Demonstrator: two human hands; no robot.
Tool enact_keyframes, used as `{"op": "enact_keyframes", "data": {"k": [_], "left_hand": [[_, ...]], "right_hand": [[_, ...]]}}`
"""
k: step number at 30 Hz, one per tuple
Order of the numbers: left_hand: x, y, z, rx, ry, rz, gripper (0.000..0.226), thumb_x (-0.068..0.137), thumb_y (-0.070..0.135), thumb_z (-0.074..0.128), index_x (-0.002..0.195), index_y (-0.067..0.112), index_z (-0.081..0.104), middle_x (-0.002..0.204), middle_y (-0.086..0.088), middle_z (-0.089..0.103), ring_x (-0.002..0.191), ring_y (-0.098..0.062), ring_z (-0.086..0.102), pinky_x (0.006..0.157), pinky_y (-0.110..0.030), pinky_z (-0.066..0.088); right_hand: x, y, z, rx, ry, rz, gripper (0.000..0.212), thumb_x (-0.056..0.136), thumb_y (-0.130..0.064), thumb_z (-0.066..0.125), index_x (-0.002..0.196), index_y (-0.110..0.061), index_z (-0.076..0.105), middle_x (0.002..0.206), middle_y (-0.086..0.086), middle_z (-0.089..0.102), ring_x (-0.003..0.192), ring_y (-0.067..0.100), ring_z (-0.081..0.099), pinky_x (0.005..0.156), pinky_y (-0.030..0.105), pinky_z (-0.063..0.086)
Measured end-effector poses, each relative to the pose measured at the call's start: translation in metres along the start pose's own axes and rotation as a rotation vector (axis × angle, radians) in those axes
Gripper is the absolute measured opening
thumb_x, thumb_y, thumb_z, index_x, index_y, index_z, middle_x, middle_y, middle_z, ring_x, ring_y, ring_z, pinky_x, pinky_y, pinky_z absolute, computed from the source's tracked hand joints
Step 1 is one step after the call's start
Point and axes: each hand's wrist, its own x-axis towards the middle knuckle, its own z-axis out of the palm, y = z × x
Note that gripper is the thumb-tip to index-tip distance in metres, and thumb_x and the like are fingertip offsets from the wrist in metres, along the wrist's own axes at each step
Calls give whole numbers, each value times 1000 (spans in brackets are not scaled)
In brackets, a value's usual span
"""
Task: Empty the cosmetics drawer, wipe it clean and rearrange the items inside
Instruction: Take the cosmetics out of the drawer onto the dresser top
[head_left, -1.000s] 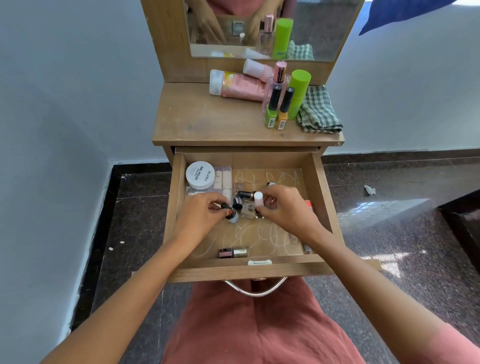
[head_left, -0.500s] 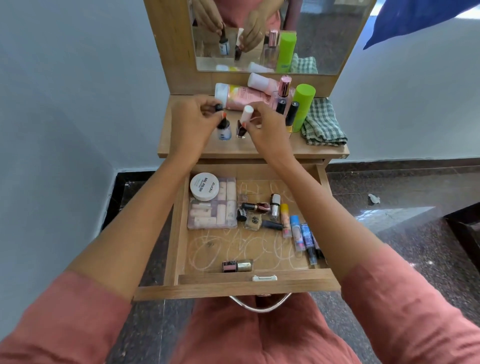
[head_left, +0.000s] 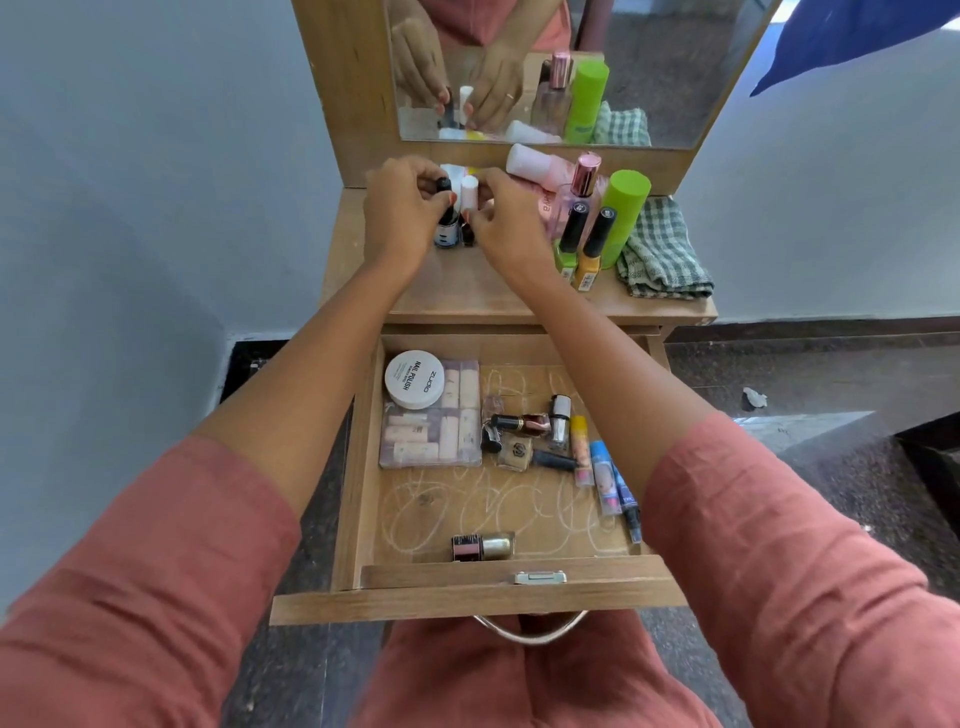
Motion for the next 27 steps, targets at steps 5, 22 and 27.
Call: {"op": "enact_keyframes", "data": {"k": [5, 22, 27], "left_hand": [[-8, -2, -1, -23, 30, -13, 25, 79, 4, 67, 103, 4, 63, 100, -6, 65, 83, -6, 56, 67, -8, 44], [-182, -27, -2, 66, -641, 48, 19, 85, -1, 58, 100, 7, 67, 89, 1, 62, 73, 0, 53, 68, -7, 44], [-204, -41, 5, 139, -919, -34, 18, 83, 3, 62, 100, 8, 65, 90, -3, 65, 71, 2, 52, 65, -6, 44]], "right_hand": [[-10, 5, -4, 1, -4, 13, 33, 84, 2, 55, 117, 1, 51, 95, 5, 53, 85, 10, 46, 71, 14, 35], [-147, 56, -44, -100, -231, 50, 18, 84, 5, 55, 96, 1, 67, 95, 14, 68, 84, 17, 61, 74, 12, 45], [-169, 73, -42, -158, -278, 123, 18, 84, 4, 56, 98, 2, 67, 97, 16, 69, 91, 25, 64, 77, 17, 43]]}}
